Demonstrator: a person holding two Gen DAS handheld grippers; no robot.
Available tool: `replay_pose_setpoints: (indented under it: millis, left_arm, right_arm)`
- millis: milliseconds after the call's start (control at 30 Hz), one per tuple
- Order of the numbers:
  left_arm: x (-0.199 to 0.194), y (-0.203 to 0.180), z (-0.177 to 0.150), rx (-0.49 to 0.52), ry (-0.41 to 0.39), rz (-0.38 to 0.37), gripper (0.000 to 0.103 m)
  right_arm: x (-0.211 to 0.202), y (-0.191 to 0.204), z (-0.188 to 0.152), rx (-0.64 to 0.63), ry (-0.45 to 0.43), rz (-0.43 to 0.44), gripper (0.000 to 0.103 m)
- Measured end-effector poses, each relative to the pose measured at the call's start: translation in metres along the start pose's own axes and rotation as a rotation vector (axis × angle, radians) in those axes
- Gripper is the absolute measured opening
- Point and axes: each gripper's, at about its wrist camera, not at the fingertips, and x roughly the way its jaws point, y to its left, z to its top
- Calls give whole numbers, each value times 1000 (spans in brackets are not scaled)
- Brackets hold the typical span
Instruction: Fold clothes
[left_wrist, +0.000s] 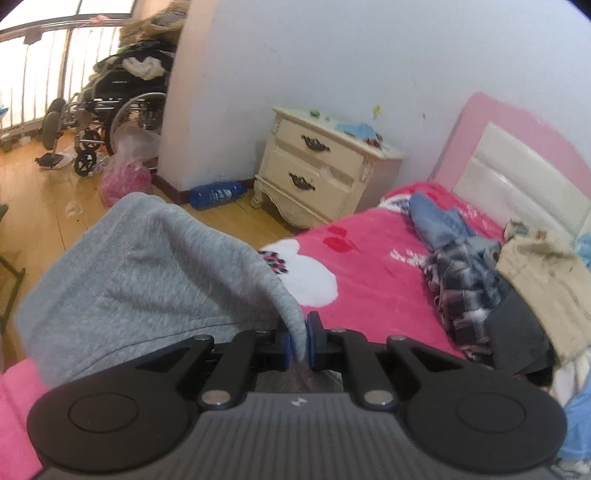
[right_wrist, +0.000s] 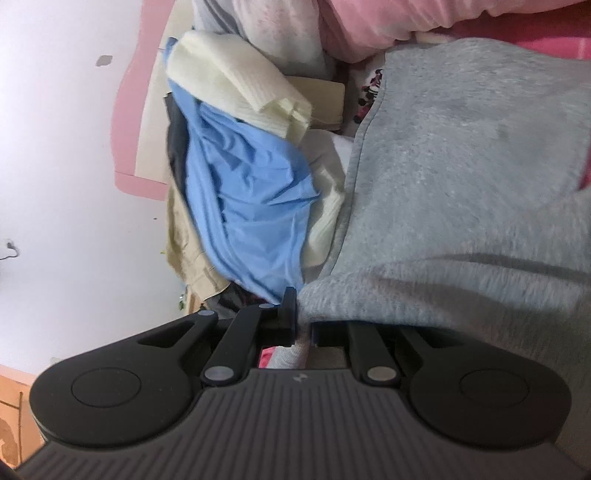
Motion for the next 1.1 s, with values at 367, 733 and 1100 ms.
replay_pose_setpoints:
  millis: [367, 733, 1100]
  left_arm:
    - [59, -8, 12, -113, 197, -23, 56]
    - [-20, 77, 12, -381, 147, -127, 61]
    - [-44, 176, -62, -509, 217, -41, 63]
  right_arm:
    - [88, -18, 57, 88, 327, -57, 57]
    - [80, -44, 53, 400, 430, 154, 81]
    - [74, -24, 61, 279, 357, 108, 83]
